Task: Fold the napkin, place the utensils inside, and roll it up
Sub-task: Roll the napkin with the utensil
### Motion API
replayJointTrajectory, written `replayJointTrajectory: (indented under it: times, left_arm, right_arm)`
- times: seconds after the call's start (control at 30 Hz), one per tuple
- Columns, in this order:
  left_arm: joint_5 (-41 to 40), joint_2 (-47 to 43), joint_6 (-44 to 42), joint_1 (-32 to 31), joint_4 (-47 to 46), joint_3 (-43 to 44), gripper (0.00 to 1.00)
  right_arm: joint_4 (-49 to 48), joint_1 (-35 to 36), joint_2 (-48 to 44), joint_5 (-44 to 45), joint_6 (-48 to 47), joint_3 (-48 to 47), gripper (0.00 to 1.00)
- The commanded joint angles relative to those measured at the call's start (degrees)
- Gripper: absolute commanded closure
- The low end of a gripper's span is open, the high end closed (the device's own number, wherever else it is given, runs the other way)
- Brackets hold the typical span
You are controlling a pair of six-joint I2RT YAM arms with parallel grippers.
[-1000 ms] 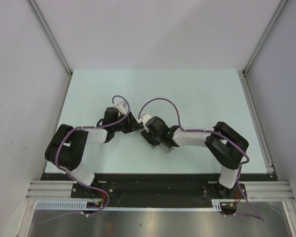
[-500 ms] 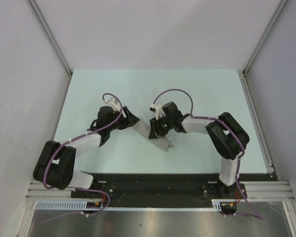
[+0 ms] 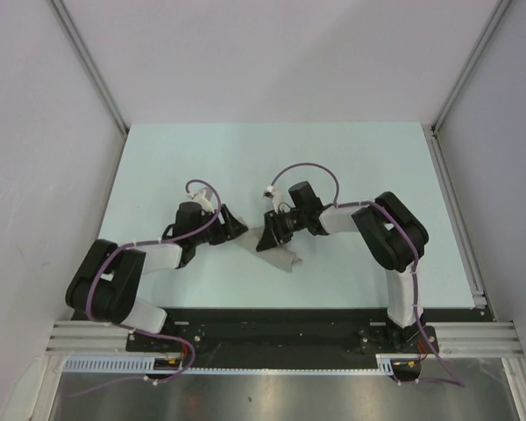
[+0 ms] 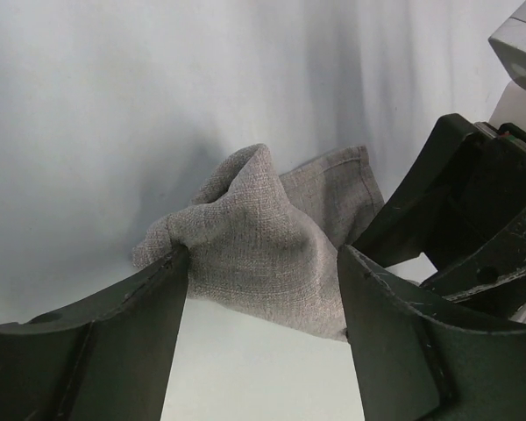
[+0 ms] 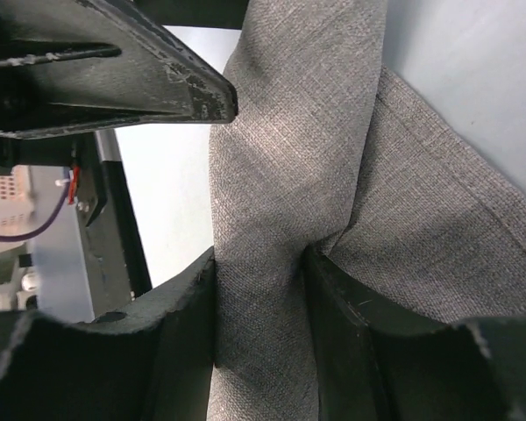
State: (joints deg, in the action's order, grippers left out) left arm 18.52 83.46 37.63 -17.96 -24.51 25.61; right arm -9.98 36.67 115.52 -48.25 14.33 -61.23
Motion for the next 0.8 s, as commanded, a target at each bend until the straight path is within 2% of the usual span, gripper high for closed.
replayJointTrajectory:
  times: [0.0,0.03,0.17,0.3,0.47,0.57,0.6,0.67,0.7,0.77]
  left_arm:
    - [2.92,2.58,0.69,0.29,-3.79,-0.29,0.28]
    - [3.10,3.28,0.52,0.29,-4.05,-0.38,0.30]
    - [3.80,5.31,0.43,0.29,-4.23,-0.21,0.57]
    - [4.59,6.45,0.25,0.29,-4.05,0.41,0.73]
    - [4.68,6.80,-0.45,0.29,-2.47,1.20,0.78]
    - [4.77,6.89,-0.54,0.29,-1.94,1.64,0.79]
    - [4.85,7.15,-0.54,0.29,-1.94,1.64,0.79]
    - [4.94,7.07,-0.62,0.29,-1.68,1.99,0.80]
    - [5.03,7.15,-0.62,0.29,-1.59,1.91,0.80]
    - [4.94,7.16,-0.63,0.29,-1.33,2.17,0.80]
  right_arm:
    - [6.29,0.78,4.97,-4.84,1.84,1.82,0.53]
    - [6.37,0.86,4.97,-4.66,1.76,1.73,0.53]
    - [9.70,0.86,3.57,-2.73,-0.43,0.68,0.50]
    - [17.17,0.95,-0.38,1.13,-4.03,-1.61,0.40]
    - [25.00,2.35,-9.07,13.42,-7.38,-4.85,0.31]
    - [26.77,7.00,-13.47,28.17,-9.40,-5.65,0.29]
    - [26.50,8.41,-14.18,36.56,-10.01,-5.65,0.28]
    - [24.75,13.15,-16.02,44.43,-10.37,-5.04,0.28]
    - [23.70,14.82,-16.47,51.87,-10.63,-4.60,0.28]
    - [20.36,19.22,-17.17,57.71,-12.74,-3.90,0.28]
